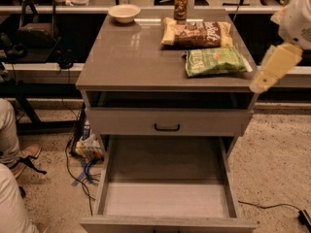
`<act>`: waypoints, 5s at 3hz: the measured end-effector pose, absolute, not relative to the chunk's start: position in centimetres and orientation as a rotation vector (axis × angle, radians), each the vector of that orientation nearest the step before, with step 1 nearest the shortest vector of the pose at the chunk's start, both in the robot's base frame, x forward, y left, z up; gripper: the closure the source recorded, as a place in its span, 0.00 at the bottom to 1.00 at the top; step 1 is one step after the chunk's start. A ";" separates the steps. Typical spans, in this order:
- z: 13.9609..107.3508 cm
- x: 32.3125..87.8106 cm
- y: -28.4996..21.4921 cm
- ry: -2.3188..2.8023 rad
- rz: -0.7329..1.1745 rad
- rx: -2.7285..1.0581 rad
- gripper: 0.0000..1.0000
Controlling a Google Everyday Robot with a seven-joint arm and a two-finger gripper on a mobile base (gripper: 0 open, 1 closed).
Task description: Place green jalapeno chip bag into middle drawer
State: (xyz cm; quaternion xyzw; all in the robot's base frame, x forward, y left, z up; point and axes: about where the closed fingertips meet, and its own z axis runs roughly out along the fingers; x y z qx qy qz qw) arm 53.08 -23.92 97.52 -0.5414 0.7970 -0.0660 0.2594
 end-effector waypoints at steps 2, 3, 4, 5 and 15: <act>96.1 67.4 -24.7 2.093 -0.219 -1.252 0.00; 94.4 72.1 -24.1 2.110 -0.196 -1.237 0.00; 92.3 74.4 -23.7 2.150 -0.169 -1.243 0.00; 89.9 75.0 -23.7 2.203 -0.158 -1.268 0.00; 92.9 58.8 -20.0 1.923 -0.204 -1.540 1.00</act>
Offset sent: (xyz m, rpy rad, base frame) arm 0.2252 -0.0163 -0.0262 0.1439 -0.1892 -0.1535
